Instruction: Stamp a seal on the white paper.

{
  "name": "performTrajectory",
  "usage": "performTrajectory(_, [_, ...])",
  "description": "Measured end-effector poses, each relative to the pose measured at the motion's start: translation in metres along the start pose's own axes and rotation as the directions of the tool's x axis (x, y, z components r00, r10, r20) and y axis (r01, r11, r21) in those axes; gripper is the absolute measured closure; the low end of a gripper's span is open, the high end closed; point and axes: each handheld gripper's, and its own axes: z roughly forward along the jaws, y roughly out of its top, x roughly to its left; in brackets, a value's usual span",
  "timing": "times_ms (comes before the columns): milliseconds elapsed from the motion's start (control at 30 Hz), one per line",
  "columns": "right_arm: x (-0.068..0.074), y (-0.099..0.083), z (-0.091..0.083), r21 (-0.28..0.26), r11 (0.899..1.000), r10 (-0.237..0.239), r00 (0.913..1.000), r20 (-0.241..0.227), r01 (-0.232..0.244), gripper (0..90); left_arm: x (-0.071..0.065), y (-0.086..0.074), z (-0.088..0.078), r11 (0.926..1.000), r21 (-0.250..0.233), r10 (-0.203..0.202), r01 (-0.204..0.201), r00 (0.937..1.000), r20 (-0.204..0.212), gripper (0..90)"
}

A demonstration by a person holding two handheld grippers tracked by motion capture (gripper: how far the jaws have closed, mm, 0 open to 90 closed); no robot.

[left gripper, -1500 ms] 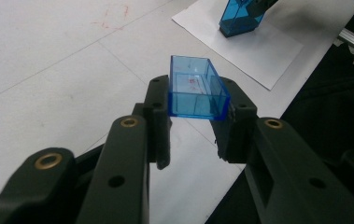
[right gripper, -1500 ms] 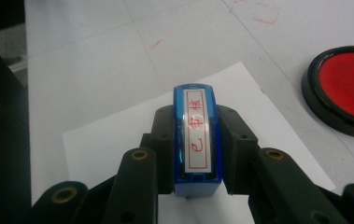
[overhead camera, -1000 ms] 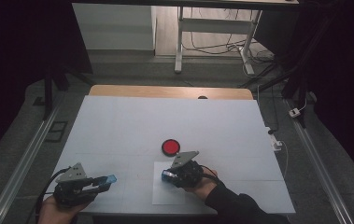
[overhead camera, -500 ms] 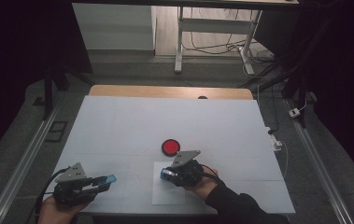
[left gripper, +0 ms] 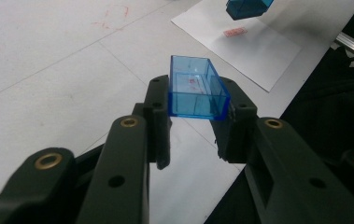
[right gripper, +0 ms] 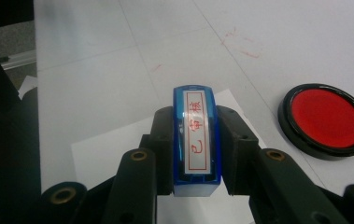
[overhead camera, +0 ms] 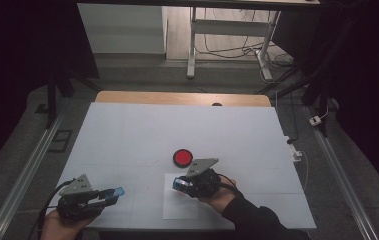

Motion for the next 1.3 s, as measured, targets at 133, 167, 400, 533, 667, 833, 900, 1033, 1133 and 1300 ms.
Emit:
performTrajectory(133, [0.0, 0.002, -0.005, -0.007, 1.0, 0.009, 1.0, -0.003, -0.009, 69.3, 0.0, 0.0, 0.0, 1.0, -0.001, 0.0, 0.0, 1.0, 0.001, 68.3])
performTrajectory(167, [0.0, 0.003, -0.006, -0.009, 1.0, 0.011, 0.9999, -0.006, -0.011, 69.3, 0.0, 0.0, 0.0, 1.0, -0.001, 0.001, -0.001, 1.0, 0.001, 68.3])
performTrajectory(400, [-0.003, 0.005, -0.015, -0.041, 0.998, 0.044, 0.999, -0.006, -0.045, 69.3, 0.0, 0.0, 0.0, 1.0, -0.001, 0.0, 0.0, 1.0, 0.001, 68.3])
performTrajectory(533, [-0.005, 0.007, -0.021, -0.052, 0.997, 0.061, 0.9981, -0.009, -0.061, 69.4, 0.0, 0.0, 0.0, 1.0, 0.0, 0.003, -0.003, 1.0, 0.001, 68.3])
performTrajectory(667, [-0.005, 0.008, -0.025, -0.061, 0.996, 0.064, 0.9979, -0.007, -0.064, 69.4, 0.0, 0.0, 0.0, 1.0, 0.0, 0.003, -0.003, 1.0, 0.001, 68.3])
performTrajectory(833, [-0.005, 0.01, -0.029, -0.075, 0.995, 0.061, 0.9981, -0.007, -0.062, 69.4, 0.0, 0.0, 0.0, 1.0, -0.001, 0.003, -0.003, 1.0, 0.003, 68.3])
performTrajectory(900, [-0.006, 0.011, -0.031, -0.08, 0.995, 0.058, 0.9983, -0.006, -0.058, 69.4, 0.0, 0.0, 0.0, 1.0, -0.001, 0.003, -0.003, 1.0, 0.002, 68.3])
performTrajectory(1033, [-0.006, 0.013, -0.036, -0.095, 0.994, 0.056, 0.9984, -0.006, -0.056, 69.3, 0.0, 0.0, 0.0, 1.0, -0.001, 0.004, -0.004, 1.0, 0.003, 68.3])
performTrajectory(1133, [-0.006, 0.014, -0.039, -0.101, 0.994, 0.048, 0.9988, -0.01, -0.049, 69.3, 0.0, 0.0, 0.0, 1.0, -0.002, 0.005, -0.005, 1.0, 0.004, 68.3])
performTrajectory(1300, [-0.005, 0.016, -0.044, -0.122, 0.991, 0.05, 0.9987, -0.012, -0.051, 69.4, -0.001, 0.0, 0.0, 1.0, -0.002, 0.007, -0.007, 1.0, 0.003, 68.3])
